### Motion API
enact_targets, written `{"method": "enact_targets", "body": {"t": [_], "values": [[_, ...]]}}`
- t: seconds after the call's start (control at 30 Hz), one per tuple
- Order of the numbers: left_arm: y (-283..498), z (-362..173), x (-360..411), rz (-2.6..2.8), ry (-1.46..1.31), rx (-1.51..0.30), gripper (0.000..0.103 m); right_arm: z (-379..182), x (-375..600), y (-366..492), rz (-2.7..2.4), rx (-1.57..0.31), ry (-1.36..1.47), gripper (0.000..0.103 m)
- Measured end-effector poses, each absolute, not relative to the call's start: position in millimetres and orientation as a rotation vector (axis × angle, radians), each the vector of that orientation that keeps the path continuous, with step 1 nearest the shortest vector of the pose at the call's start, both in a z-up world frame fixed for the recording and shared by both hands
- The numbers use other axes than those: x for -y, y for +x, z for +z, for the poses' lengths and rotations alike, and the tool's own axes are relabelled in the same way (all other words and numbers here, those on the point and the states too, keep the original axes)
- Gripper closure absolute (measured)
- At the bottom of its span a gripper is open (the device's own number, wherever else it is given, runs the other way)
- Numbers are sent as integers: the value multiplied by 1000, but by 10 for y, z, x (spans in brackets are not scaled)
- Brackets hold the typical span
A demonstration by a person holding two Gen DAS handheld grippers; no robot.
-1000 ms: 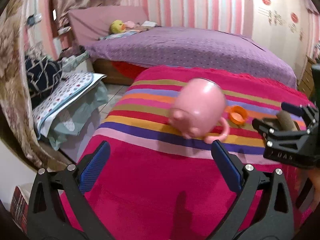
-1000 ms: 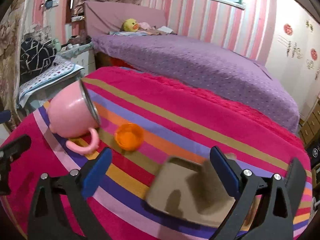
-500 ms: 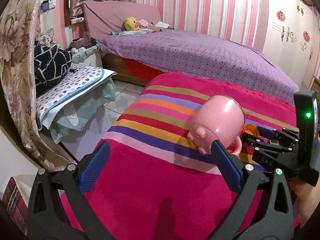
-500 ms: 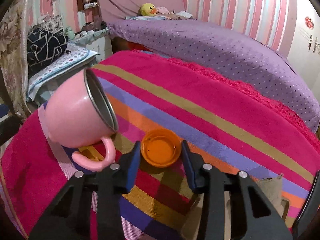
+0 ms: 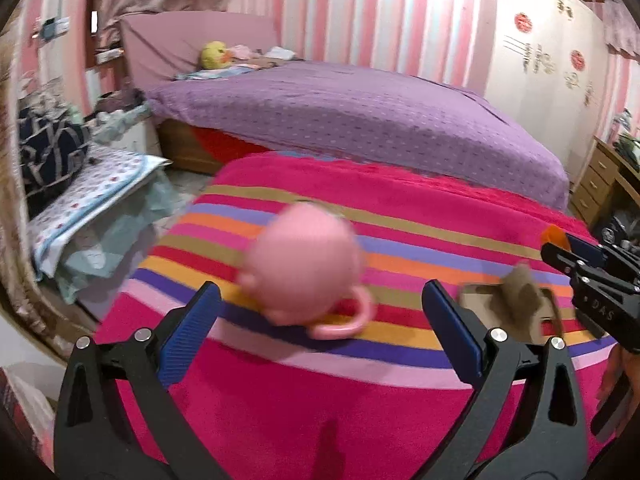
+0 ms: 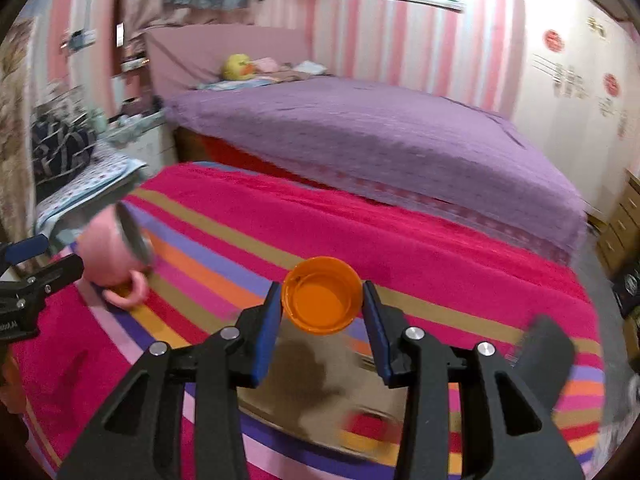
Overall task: Collect trash
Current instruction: 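Grasp the brown felt cup with left tool while right tool holds orange lid, then carry the felt cup and orange lid over the blue basket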
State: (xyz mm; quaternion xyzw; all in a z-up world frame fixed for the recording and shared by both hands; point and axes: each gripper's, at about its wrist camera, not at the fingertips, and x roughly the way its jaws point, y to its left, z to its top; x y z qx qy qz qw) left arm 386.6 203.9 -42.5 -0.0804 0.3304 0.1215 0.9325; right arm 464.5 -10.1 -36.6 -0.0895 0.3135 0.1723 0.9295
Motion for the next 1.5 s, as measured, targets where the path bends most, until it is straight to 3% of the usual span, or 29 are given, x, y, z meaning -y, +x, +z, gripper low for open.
{"method": "enact_targets", "body": {"t": [0.27, 0.57, 0.77, 0.83, 0.93, 1.03, 1.5], "values": [[4268, -518, -1201, 127, -151, -728, 6, -386, 1108, 4522, 209, -647, -88, 63], [4635, -813, -602, 112, -141, -809, 9, -571, 1603, 4507, 142, -684, -54, 63], [4728, -983, -542, 66, -161, -852, 34, -669, 1761, 4446, 138, -692, -29, 63], [4704, -947, -530, 9, -166, -836, 59, -675, 1794, 4419, 135, -690, -22, 63], [4657, -931, -491, -8, -168, -829, 66, -663, 1813, 4337, 131, -683, -29, 63], [4571, -910, -494, -33, -198, -828, 71, -631, 1840, 4215, 122, -672, -50, 63], [3799, -507, -180, -37, -50, -722, 72, -361, 2291, 3363, 89, -631, -38, 63]]}}
